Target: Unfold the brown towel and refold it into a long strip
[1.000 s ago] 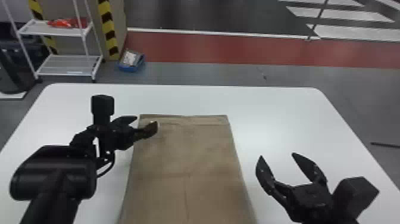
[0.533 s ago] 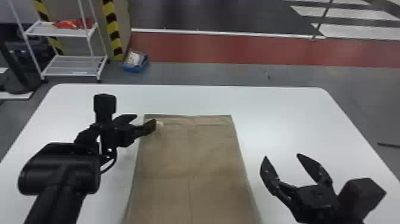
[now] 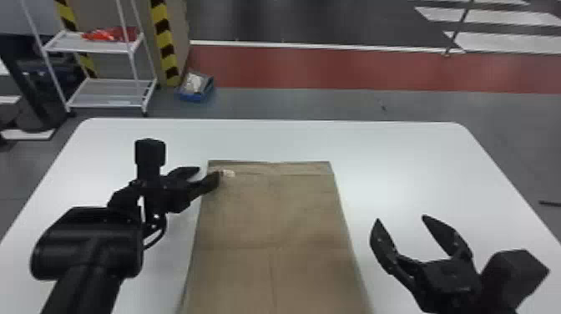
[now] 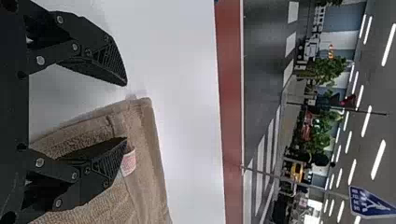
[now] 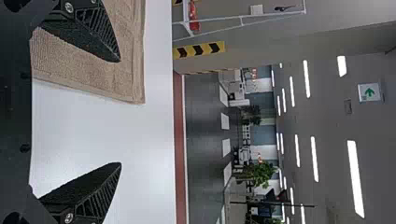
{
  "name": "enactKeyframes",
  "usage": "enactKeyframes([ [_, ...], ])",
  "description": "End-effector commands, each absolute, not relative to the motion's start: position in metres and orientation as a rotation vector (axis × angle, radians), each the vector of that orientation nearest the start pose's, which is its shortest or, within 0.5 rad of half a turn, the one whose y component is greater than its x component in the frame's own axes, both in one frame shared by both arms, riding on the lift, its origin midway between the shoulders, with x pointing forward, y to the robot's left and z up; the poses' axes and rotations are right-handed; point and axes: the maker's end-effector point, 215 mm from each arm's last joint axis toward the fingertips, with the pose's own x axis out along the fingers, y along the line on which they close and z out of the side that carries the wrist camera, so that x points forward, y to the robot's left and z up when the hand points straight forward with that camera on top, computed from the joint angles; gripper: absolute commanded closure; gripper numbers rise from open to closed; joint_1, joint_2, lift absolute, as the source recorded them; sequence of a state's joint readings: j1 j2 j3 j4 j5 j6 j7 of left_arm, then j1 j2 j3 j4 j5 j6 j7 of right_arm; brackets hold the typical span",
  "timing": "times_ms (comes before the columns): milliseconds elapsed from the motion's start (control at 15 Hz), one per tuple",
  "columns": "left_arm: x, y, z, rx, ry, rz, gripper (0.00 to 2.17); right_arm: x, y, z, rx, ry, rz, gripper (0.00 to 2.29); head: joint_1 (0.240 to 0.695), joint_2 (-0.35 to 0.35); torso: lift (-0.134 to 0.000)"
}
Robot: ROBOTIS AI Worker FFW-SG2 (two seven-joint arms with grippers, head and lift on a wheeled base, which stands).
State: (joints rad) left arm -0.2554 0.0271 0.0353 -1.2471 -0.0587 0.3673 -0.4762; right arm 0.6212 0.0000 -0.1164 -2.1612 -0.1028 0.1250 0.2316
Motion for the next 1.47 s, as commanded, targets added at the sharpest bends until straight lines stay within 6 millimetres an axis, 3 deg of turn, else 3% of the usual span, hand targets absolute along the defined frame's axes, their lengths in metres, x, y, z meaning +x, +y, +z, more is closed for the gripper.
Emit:
enactKeyframes([
  [0, 0.620, 0.169, -0.465, -0.030, 0.447, -0.416, 0.55, 0.407, -0.237, -0.359, 0.060, 0.145, 0.136, 0.09, 0.695, -0.074, -0.123],
  [67, 0.620, 0.168, -0.465, -0.032, 0.447, -0.421, 0.55, 0.407, -0.237, -0.360, 0.061, 0.146, 0.136, 0.09, 0.695, -0.074, -0.123],
  [200, 0.619, 0.168, -0.466, -0.034, 0.449, -0.424, 0.88, 0.407, -0.237, -0.360, 0.061, 0.146, 0.136, 0.09, 0.695, -0.075, -0.123],
  [533, 0.609, 0.172, -0.473, -0.039, 0.457, -0.415, 0.88, 0.407, -0.237, -0.361, 0.062, 0.148, 0.137, 0.09, 0.695, -0.073, -0.123],
  [1200, 0.598, 0.174, -0.466, -0.032, 0.431, -0.404, 0.86, 0.407, -0.235, -0.363, 0.064, 0.151, 0.139, 0.09, 0.695, -0.068, -0.123],
  [1400, 0.596, 0.174, -0.469, -0.029, 0.435, -0.404, 0.66, 0.408, -0.234, -0.362, 0.065, 0.149, 0.140, 0.09, 0.695, -0.066, -0.123],
])
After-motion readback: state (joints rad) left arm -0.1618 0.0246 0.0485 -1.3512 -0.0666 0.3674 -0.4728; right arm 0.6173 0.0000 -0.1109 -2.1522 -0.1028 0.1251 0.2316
